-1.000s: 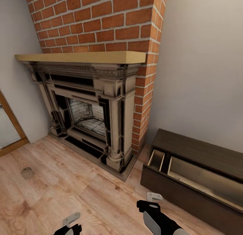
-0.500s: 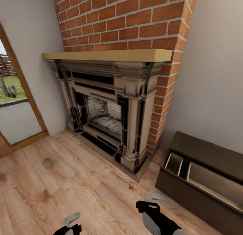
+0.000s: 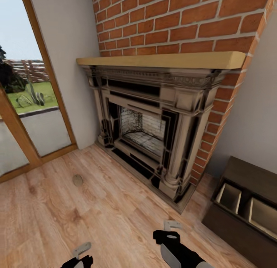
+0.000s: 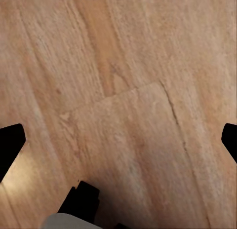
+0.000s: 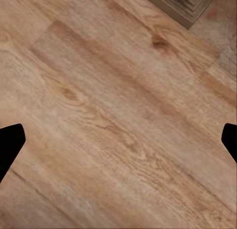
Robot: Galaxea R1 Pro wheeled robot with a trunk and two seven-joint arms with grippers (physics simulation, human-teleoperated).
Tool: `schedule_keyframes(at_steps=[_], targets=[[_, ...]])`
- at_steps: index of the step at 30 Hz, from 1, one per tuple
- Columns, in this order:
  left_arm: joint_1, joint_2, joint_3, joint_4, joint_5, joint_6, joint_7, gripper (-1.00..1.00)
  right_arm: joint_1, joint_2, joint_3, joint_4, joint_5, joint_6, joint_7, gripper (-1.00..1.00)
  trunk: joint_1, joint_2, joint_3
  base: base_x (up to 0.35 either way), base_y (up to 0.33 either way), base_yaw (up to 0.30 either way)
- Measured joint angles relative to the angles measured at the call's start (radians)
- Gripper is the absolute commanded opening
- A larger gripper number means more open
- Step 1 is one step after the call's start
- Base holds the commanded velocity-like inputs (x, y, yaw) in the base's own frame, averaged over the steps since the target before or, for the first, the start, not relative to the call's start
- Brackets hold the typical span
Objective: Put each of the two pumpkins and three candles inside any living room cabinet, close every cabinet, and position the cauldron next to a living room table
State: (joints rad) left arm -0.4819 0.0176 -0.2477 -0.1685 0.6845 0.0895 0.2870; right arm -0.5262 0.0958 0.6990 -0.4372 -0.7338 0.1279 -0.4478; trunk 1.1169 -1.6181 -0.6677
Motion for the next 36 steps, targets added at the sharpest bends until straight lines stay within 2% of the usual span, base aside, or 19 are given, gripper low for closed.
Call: schedule_keyframes(at_steps=[9,17,24,36], targets=[[0.0,-0.001,0.0,0.0,0.0,0.0,0.0,1.0,0.0,0.0,0.02,-0.001,0.0,0.003,0.0,1.0,0.0,0.0,-0.009,0.272,0.228,0.236],[0.0,-0.001,0.0,0.008,-0.001,-0.001,0.0,1.0,0.0,-0.004,0.021,-0.001,-0.001,-0.002,0.01,1.0,0.0,0.0,-0.017,0.277,0.221,0.211],[0.0,-0.001,0.0,0.014,-0.001,-0.001,0.0,1.0,0.0,-0.006,0.021,-0.001,-0.001,0.002,0.057,1.0,0.0,0.0,-0.019,0.277,0.221,0.094],[0.0,-0.001,0.0,0.014,-0.001,-0.001,-0.001,1.0,0.0,-0.006,0.021,-0.001,-0.001,0.003,0.064,1.0,0.0,0.0,-0.019,0.282,0.21,0.264]])
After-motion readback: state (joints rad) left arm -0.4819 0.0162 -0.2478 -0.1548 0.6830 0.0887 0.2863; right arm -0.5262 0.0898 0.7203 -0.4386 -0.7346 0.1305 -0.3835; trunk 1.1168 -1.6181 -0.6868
